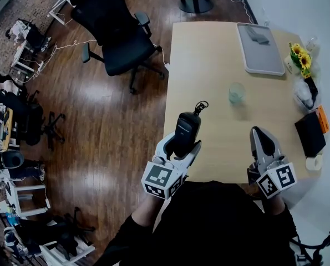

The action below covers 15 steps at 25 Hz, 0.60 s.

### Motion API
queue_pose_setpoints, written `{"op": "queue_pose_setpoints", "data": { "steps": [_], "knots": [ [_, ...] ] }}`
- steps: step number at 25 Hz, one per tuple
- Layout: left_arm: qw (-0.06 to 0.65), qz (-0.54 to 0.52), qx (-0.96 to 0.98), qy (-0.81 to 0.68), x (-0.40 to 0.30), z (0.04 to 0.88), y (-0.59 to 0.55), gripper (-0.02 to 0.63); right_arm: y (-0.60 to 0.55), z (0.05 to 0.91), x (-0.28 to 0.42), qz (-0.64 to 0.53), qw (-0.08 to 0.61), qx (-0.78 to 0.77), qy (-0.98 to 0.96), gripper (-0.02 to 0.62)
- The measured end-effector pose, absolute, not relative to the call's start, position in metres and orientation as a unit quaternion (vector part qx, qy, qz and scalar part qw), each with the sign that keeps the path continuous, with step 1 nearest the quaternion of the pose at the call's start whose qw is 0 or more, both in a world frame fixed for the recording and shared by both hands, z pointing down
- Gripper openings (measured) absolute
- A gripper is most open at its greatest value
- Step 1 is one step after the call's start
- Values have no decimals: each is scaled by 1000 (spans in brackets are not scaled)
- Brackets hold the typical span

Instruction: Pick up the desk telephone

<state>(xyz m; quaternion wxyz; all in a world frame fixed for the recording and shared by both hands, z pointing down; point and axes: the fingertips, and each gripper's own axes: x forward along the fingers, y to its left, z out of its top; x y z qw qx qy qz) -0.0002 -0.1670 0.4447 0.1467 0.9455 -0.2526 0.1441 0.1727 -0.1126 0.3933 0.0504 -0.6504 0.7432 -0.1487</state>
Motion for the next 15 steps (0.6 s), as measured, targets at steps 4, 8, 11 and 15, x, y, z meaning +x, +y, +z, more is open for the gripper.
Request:
{"op": "queue_pose_setpoints", "data": {
  "steps": [4, 8, 11, 15],
  "knots": [
    [150, 145, 945, -253, -1, 445, -167, 259, -112, 393, 172, -150, 50, -651, 742, 2],
    [144, 148, 946, -250, 0, 445, -166, 259, -111, 394, 172, -152, 50, -650, 742, 2],
    [145, 149, 946, -251, 0, 446, -165, 259, -111, 395, 173, -152, 51, -650, 743, 2],
    [153, 150, 943, -254, 0, 448, -164, 259, -110, 396, 173, -153, 51, -649, 743, 2]
  ]
}}
